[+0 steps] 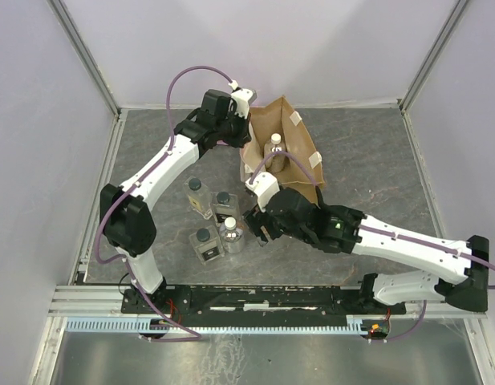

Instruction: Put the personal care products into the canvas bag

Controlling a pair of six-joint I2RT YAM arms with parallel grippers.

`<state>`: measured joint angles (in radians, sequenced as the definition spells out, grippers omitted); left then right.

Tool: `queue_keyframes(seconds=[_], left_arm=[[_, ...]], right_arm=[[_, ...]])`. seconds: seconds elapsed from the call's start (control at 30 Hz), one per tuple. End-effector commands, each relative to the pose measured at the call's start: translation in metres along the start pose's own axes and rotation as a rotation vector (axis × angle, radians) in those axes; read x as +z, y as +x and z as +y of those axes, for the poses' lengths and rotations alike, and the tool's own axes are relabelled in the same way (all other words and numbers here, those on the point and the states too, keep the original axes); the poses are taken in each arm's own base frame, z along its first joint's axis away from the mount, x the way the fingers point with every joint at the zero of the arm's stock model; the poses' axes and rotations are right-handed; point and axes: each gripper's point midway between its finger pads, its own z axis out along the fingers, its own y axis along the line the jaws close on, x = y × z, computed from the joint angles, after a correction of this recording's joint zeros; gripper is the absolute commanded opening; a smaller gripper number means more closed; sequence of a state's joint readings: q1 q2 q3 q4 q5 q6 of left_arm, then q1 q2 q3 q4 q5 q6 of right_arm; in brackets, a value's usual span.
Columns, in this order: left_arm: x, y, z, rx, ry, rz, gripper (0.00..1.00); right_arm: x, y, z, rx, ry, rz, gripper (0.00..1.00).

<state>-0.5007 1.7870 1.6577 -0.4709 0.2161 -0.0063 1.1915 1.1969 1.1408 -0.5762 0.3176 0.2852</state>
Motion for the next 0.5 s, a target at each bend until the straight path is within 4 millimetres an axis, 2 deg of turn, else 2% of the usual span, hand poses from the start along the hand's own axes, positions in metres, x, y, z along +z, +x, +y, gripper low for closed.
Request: queue_keyframes(seconds=[0.0, 0.27, 0.47], left_arm=[[-0.002, -0.005, -0.002, 0.030, 0.020, -0.004, 0.03], [-0.009, -0.007, 0.001, 0.045, 0.008, -0.012, 0.03], [-0.015, -0.006, -0.001, 0.053, 0.012, -0.013, 0.03]], right_arm=[[0.013, -0.050, 0.034, 0.051, -0.117, -0.169, 0.82], [0.051, -0.035, 0.052, 0.030, -0.134, -0.090, 0.81], [0.061, -0.027, 0.058, 0.078, -0.146, -0.076, 0.78]])
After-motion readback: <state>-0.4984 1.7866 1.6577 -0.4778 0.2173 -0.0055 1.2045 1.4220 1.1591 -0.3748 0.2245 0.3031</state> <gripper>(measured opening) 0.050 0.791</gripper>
